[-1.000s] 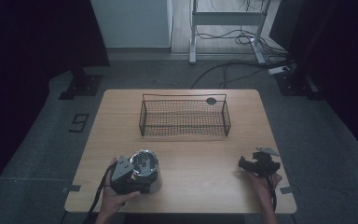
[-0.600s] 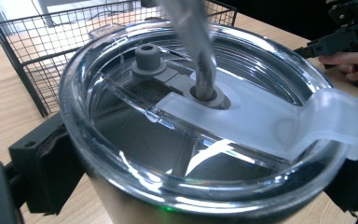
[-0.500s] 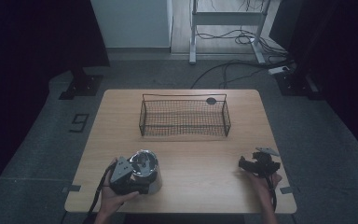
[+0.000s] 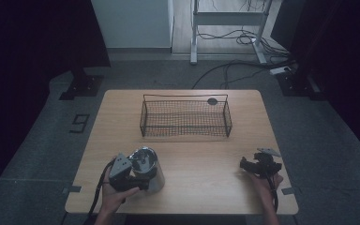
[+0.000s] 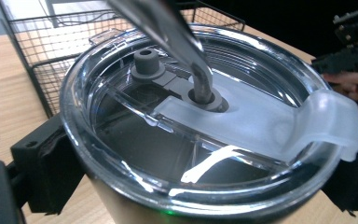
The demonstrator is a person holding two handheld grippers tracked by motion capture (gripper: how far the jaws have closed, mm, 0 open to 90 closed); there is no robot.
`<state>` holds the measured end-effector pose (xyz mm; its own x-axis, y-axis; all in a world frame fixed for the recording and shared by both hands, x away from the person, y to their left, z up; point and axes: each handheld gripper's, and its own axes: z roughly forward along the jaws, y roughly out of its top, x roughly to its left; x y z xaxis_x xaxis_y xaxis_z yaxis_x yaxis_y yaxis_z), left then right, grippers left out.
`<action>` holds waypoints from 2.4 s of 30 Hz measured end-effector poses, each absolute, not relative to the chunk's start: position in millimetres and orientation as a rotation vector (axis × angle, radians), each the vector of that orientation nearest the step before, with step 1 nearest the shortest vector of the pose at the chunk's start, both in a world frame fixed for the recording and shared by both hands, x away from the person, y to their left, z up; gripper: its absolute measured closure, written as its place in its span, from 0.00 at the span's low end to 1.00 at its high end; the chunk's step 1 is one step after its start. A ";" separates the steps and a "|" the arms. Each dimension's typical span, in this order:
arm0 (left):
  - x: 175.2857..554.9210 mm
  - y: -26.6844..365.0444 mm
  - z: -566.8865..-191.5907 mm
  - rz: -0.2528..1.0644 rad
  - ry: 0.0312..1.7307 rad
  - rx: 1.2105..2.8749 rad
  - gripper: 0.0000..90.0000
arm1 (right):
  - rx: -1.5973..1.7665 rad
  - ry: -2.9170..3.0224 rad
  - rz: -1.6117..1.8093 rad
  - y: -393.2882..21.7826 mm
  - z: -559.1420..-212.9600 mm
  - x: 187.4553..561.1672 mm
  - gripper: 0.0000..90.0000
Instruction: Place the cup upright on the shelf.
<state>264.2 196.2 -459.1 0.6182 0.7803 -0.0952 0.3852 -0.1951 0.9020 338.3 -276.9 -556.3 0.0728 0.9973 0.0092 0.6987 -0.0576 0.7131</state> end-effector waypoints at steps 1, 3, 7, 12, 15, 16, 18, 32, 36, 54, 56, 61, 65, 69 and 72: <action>265.5 198.3 -457.6 0.476 0.951 1.797 0.05 | 1.814 1.680 0.714 -276.9 -556.3 338.3 0.00; 268.1 202.8 -454.6 0.470 0.974 1.765 0.05 | 1.814 1.680 0.714 -276.9 -556.3 338.3 0.00; 272.8 211.4 -449.5 0.461 1.005 1.727 0.05 | 1.813 1.680 0.714 -276.9 -556.3 338.3 0.00; 278.1 217.0 -444.8 0.471 1.033 1.725 0.05 | 1.814 1.680 0.714 -276.9 -556.3 338.3 0.00; 280.3 220.6 -443.5 0.481 1.051 1.713 0.05 | 1.814 1.676 0.715 -276.9 -556.4 338.3 0.01; 280.7 221.5 -443.1 0.486 1.057 1.708 0.05 | 1.815 1.674 0.715 -276.7 -556.4 338.3 0.01; 281.9 222.7 -442.1 0.494 1.071 1.700 0.05 | 1.816 1.672 0.714 -276.6 -556.4 338.2 0.01; 293.7 208.0 -411.6 0.592 1.039 1.738 0.05 | 1.816 1.669 0.714 -276.7 -556.4 338.0 0.01; 299.4 203.8 -400.9 0.602 1.035 1.731 0.05 | 1.816 1.670 0.712 -276.7 -556.2 337.9 0.01; 323.0 183.8 -377.1 0.620 1.028 1.740 0.05 | 1.816 1.668 0.713 -276.7 -556.3 338.0 0.01; 326.1 182.8 -376.8 0.619 1.039 1.733 0.05 | 1.817 1.667 0.713 -276.7 -556.3 338.2 0.01; 332.3 178.7 -376.9 0.621 1.053 1.742 0.05 | 1.819 1.664 0.713 -276.5 -556.3 338.5 0.01; 340.0 173.0 -374.3 0.620 1.054 1.748 0.05 | 1.819 1.664 0.713 -276.4 -556.3 338.5 0.01; 351.0 165.1 -367.4 0.625 1.052 1.753 0.05 | 1.819 1.665 0.712 -276.5 -556.3 338.5 0.01; 355.8 161.7 -362.4 0.631 1.049 1.749 0.05 | 1.816 1.667 0.711 -276.8 -556.3 338.5 0.01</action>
<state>355.8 161.7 -362.4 0.4952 0.8677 -0.0437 0.3684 -0.1642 0.9150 338.5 -276.8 -556.3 0.0823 0.9966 0.0064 0.6947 -0.0620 0.7167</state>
